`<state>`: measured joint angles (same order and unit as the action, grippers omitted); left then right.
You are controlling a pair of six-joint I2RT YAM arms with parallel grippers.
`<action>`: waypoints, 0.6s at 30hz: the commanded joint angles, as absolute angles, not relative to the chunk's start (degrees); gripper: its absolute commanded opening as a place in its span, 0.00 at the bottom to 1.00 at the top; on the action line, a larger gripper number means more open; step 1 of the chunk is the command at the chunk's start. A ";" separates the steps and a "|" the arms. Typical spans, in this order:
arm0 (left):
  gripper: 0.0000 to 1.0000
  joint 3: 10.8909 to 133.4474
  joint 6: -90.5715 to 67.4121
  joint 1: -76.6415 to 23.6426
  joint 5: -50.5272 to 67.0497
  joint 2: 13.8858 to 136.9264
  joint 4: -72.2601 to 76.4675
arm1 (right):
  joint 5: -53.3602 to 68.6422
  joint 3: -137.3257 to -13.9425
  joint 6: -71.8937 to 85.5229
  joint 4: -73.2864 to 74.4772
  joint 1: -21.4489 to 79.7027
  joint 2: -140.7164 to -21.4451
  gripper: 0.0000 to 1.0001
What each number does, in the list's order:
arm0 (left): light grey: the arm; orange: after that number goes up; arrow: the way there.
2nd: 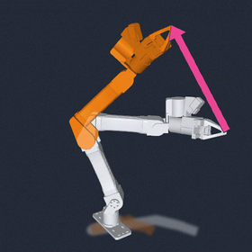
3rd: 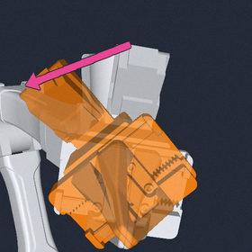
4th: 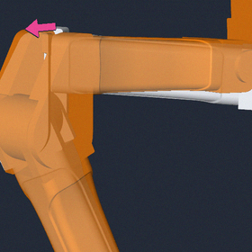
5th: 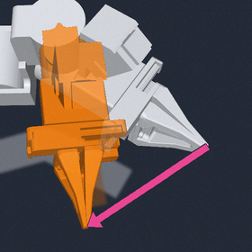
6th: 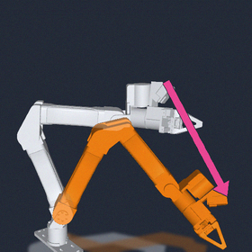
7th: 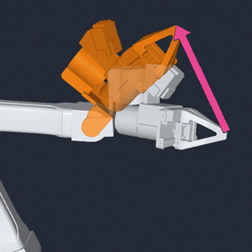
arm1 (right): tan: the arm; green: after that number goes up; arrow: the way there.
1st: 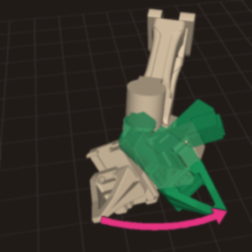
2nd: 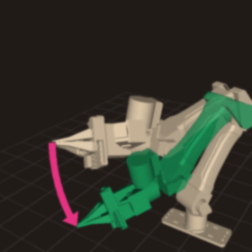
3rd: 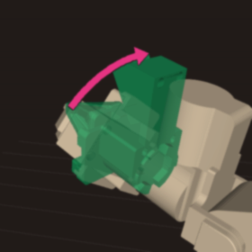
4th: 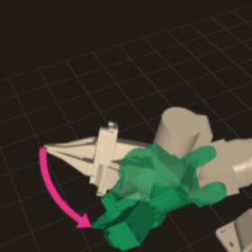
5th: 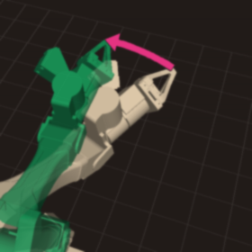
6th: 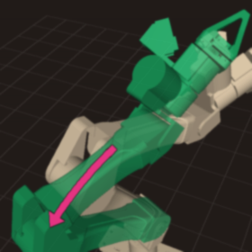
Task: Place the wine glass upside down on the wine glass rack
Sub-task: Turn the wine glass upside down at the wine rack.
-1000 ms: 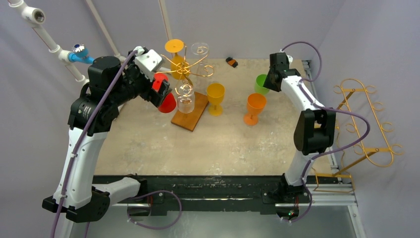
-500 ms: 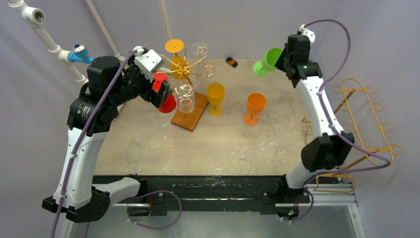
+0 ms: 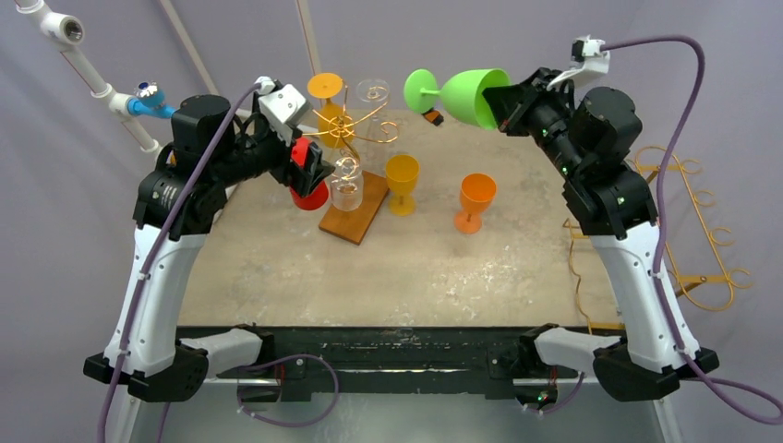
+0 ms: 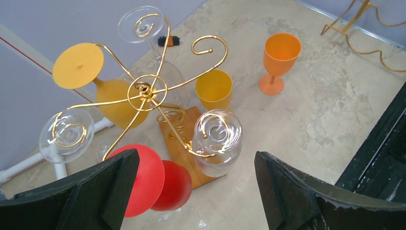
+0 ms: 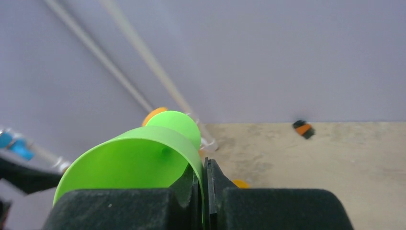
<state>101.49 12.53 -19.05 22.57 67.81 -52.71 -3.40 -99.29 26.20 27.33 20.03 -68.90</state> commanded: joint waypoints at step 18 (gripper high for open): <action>1.00 105.28 1.53 -19.07 27.47 72.46 -44.09 | 8.03 -97.40 19.65 17.34 40.59 -68.93 0.00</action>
